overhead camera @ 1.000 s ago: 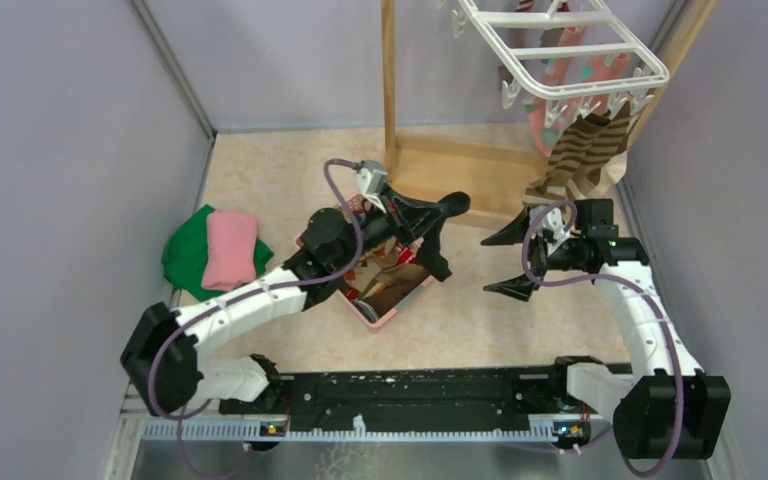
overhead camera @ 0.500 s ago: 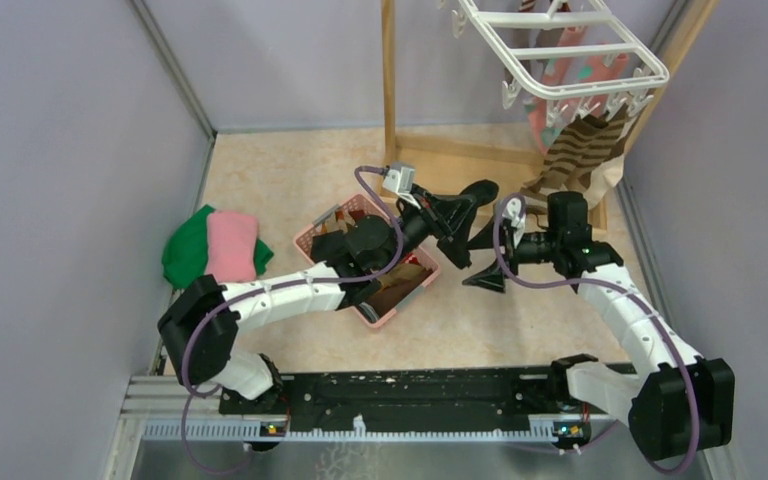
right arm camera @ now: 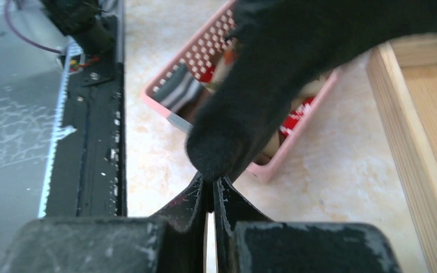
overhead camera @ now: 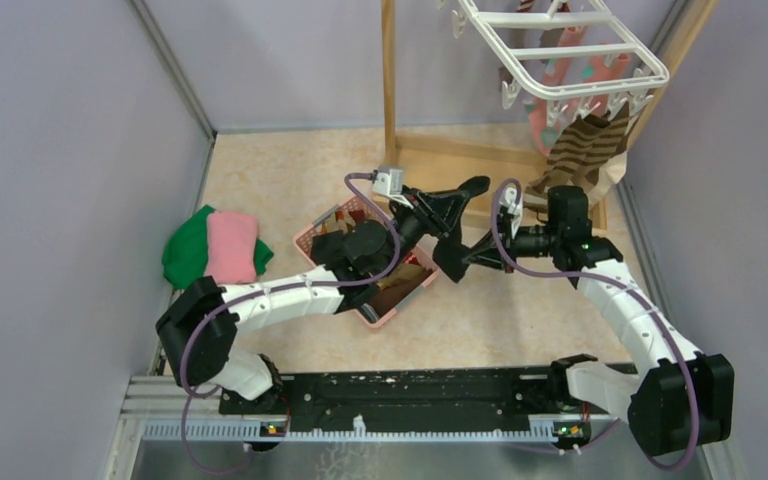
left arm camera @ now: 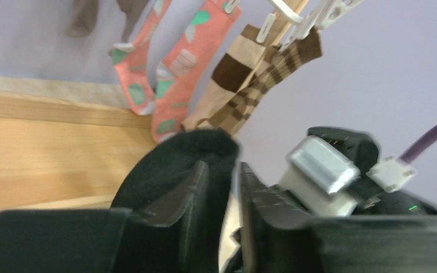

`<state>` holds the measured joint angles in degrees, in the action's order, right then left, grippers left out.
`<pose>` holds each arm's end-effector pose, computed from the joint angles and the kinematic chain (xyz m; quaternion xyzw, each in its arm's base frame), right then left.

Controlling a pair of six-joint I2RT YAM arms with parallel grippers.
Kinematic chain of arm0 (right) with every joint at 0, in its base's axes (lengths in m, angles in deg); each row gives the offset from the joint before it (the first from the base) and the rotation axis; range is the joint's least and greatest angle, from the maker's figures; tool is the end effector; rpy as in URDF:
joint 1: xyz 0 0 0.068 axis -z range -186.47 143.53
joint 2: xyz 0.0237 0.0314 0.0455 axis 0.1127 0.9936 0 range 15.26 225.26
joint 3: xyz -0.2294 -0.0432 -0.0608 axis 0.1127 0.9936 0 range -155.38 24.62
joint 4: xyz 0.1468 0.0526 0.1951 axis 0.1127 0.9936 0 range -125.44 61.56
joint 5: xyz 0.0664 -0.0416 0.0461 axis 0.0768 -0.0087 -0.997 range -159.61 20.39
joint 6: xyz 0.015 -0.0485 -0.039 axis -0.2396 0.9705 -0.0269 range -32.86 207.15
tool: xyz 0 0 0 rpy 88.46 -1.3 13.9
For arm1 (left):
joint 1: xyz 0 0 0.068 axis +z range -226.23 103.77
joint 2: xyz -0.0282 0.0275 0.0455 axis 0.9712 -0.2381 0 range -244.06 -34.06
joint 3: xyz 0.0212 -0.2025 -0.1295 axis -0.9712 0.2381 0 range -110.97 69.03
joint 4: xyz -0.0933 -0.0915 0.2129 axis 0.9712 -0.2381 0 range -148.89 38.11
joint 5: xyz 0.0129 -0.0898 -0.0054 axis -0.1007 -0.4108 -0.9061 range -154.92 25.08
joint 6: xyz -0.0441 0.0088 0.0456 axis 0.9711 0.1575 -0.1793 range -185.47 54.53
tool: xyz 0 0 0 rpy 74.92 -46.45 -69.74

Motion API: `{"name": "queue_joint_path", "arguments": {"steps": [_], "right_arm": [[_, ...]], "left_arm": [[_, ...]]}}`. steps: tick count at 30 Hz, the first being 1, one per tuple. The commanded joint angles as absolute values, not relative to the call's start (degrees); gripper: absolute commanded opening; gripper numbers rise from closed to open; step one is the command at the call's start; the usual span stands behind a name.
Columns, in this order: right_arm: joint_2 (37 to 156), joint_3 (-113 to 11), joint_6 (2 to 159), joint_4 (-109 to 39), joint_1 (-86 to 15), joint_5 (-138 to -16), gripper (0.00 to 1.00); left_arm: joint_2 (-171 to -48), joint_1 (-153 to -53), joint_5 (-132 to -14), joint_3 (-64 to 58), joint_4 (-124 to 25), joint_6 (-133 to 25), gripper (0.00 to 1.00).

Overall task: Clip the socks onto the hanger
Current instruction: Pick up the sock from the bin.

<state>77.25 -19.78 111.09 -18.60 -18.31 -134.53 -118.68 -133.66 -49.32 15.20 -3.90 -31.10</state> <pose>0.2155 0.0911 0.2509 -0.4674 0.6335 0.4308 0.4412 0.1970 -0.2837 0.3123 0.0106 0.5979 -0.5166 0.6128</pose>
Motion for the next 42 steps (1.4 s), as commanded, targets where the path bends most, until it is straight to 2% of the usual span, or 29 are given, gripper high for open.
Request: {"name": "queue_joint_path", "arguments": {"steps": [1, 4, 7, 10, 13, 16, 22, 27, 30, 38, 42], "right_arm": [[78.3, -25.6, 120.5, -8.2, -18.1, -146.7, 0.0], [78.5, -25.0, 120.1, -8.0, -18.2, -149.3, 0.0], [79.5, -23.3, 112.2, -15.1, -18.1, -150.8, 0.0], [81.2, -21.3, 99.5, -27.8, -18.0, -153.7, 0.0], [82.8, -18.7, 84.3, -41.8, -18.0, -152.3, 0.0], [83.3, -15.9, 73.4, -51.9, -18.0, -147.4, 0.0], [83.3, -13.8, 62.9, -58.3, -17.9, -140.0, 0.0], [83.3, -12.3, 56.2, -64.2, -17.8, -138.0, 0.0], [83.3, -12.2, 55.4, -64.5, -17.8, -137.0, 0.0], [83.1, -12.1, 55.1, -64.7, -17.8, -136.4, 0.0], [82.9, -12.1, 55.1, -64.7, -17.8, -136.4, 0.0]], "left_arm": [[-114.4, -131.7, -47.5, 19.3, 1.7, -32.7, 0.45], [-110.9, -126.7, -53.5, 24.5, 1.8, -34.7, 0.65], [-105.5, -120.1, -67.9, 33.6, 6.7, -37.6, 0.8], [-99.7, -117.6, -86.4, 41.7, 12.6, -48.0, 0.85], [-94.8, -117.7, -99.3, 45.7, 10.7, -56.6, 0.91], [-93.0, -120.1, -103.7, 48.2, 11.1, -64.0, 0.92], [-95.5, -129.6, -95.0, 49.9, 10.5, -72.6, 0.9], [-101.7, -136.2, -79.1, 50.1, 13.4, -79.7, 0.87], [-106.2, -137.9, -71.5, 49.3, 17.0, -79.2, 0.83], [-115.7, -140.0, -57.9, 46.6, 24.6, -73.9, 0.82], [-119.0, -140.0, -56.7, 45.8, 28.7, -73.2, 0.69]]}}
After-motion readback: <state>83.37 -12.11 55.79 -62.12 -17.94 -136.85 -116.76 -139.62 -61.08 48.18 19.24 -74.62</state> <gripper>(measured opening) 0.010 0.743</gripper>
